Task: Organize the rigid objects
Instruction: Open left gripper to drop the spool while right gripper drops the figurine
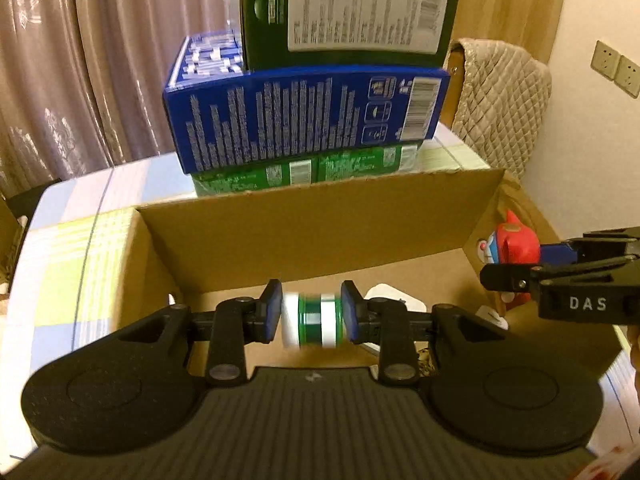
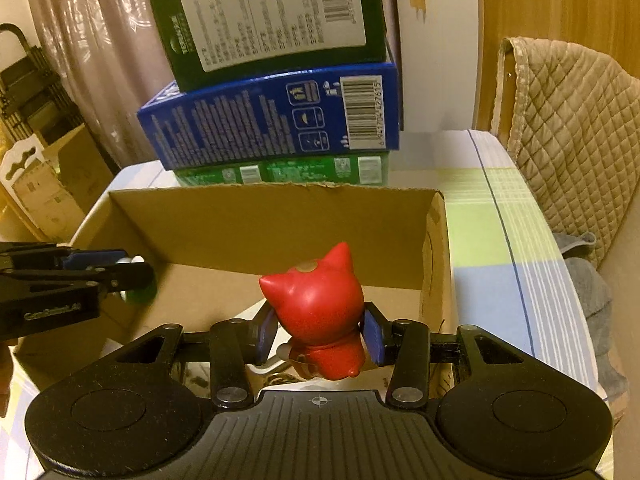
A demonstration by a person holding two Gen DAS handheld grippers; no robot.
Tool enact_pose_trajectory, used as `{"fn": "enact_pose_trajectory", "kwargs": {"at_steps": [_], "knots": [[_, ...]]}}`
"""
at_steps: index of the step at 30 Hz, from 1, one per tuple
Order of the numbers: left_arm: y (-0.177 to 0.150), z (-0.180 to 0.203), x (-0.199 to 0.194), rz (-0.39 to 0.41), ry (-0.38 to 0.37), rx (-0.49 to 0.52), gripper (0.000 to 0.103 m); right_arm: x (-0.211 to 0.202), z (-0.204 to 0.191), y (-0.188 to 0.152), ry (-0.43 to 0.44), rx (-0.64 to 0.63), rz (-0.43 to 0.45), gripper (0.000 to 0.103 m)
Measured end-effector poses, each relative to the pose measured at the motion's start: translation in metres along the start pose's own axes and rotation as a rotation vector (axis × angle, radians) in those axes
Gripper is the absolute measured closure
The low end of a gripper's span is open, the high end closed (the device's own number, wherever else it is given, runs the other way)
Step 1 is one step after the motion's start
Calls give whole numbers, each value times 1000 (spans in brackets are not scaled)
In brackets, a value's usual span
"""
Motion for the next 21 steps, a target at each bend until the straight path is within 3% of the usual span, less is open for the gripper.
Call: {"fn": "enact_pose_trajectory", "kwargs": {"at_steps": [1,4,6,8,10,13,21], "knots": [[0,0,4,-1,1,-3,76,2,0,0,0,-3,-4,61],[1,0,11,8,25,-15,46,5,1,0,-6,-3,-1,61],[2,-1,10,15,18,-31,45,1,0,3,6,-5,23,59],[3,0,3,21,13,-32,44,-5,-2,6,18,-25,48,47],[3,-1,-9,34,17,-26,42,-16,-4,9,22,-41,72,44],[3,-4,-32,58,24,-44,27,-38,-5,7,17,-37,96,42],[-18,-6,-121,141,49,-95,6,-117,-15,-10,21,44,140,28]]}}
Point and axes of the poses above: each gripper's, at about its wrist camera, not at the fingertips, and x roughly the way its jaws point, z to its right, y to its top, the point moved 10 cm from there along x, roughly the way its jaws point, and after that the axes turned 12 degrees about -x, right-handed, at the moved point
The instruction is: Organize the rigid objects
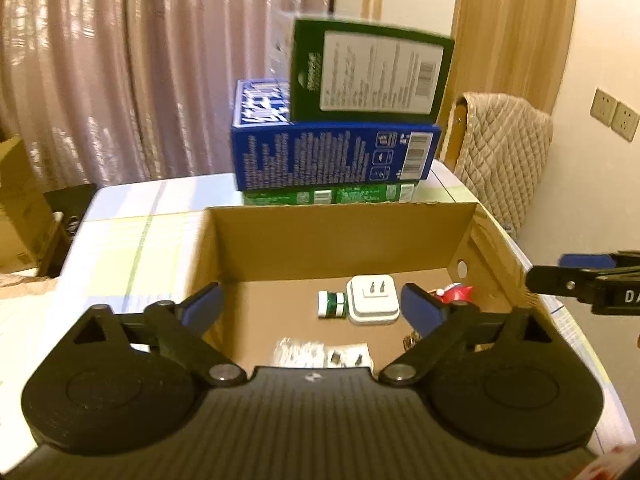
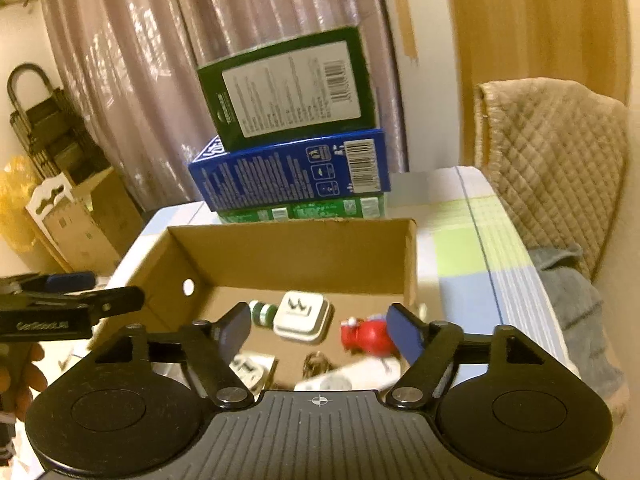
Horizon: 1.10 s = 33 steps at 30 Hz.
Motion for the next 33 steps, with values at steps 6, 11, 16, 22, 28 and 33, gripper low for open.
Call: {"fn": "enact_pose_trajectory", "kwargs": {"at_steps": [6,11,16,22,28,33], "knots": [[-31,-9,-69,25,47,-52,3,-58,-22,-33,-18,4,-30,23],[-64,-9,-115,13,81,-62,1,-92,-45,-67,-24,-8,-68,22],[-94,-7,-151,12,96,-90,1,-125,-66,-91,-34,-17,-72,21],[-123,-7,-181,-3,100,-144,1,-156,-80,-118,-51,-33,-80,21],[-145,-6,-195,-30,101,-154,1,-174,-83,-137,-57,-22,-81,21],[-157,-3,-199,-41,103,-146,1,-181,-86,-143,-56,-25,-85,21]]}}
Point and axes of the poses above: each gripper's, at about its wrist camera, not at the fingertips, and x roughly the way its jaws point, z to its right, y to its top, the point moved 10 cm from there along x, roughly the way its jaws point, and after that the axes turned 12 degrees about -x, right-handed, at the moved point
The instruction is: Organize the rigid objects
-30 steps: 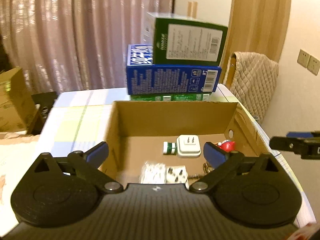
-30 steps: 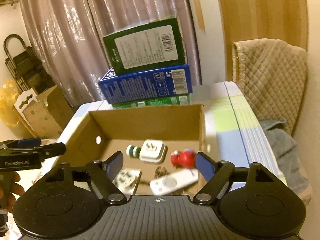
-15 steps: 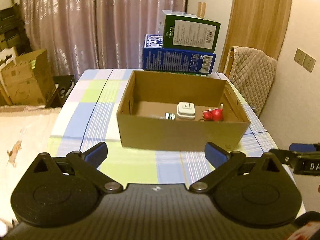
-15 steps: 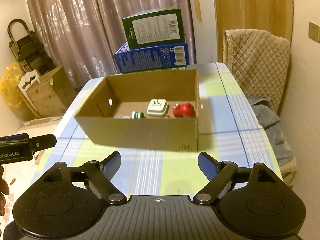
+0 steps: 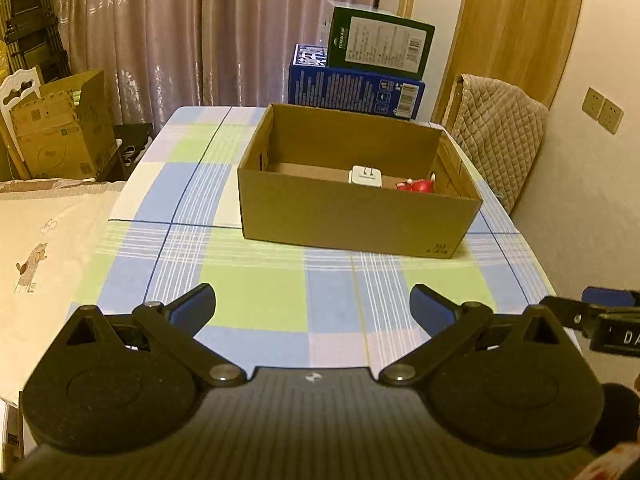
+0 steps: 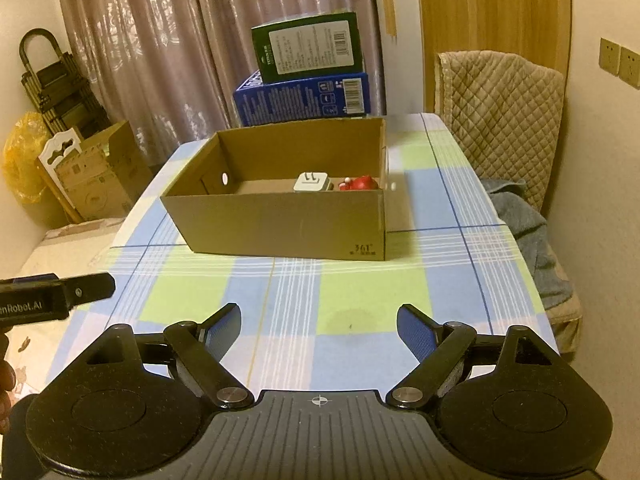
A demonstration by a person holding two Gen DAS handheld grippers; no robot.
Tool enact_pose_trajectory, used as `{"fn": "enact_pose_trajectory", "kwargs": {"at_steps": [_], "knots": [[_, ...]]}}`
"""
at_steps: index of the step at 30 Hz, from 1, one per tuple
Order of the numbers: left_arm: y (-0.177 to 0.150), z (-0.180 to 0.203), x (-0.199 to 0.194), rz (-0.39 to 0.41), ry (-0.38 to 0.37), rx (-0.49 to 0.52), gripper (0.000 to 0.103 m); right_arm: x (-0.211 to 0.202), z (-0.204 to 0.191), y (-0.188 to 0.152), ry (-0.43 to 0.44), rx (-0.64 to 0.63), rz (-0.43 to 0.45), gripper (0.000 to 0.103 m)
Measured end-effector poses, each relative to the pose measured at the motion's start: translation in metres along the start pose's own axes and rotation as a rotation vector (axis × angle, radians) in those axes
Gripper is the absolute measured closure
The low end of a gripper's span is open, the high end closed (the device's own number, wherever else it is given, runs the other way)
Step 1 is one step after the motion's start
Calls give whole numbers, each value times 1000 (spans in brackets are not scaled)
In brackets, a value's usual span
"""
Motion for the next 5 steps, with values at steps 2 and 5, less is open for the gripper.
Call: {"fn": "enact_pose_trajectory", "kwargs": {"at_steps": [2,5], "knots": [[-3,0,-2,9,-1,-6,1,-2,0,0,-1,1,4,21],[-3,-2,-4,9,-7,-23,1,-3,-1,0,-4,-4,8,21]]}}
Point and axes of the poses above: each gripper's, at about its wrist camera, not at the fingertips, and x roughly the way its jaws point, z to its right, y to its top, the point moved 10 cm from there along x, roughly the way its jaws point, and after that the axes turned 12 degrees about -x, right-handed, at the moved point
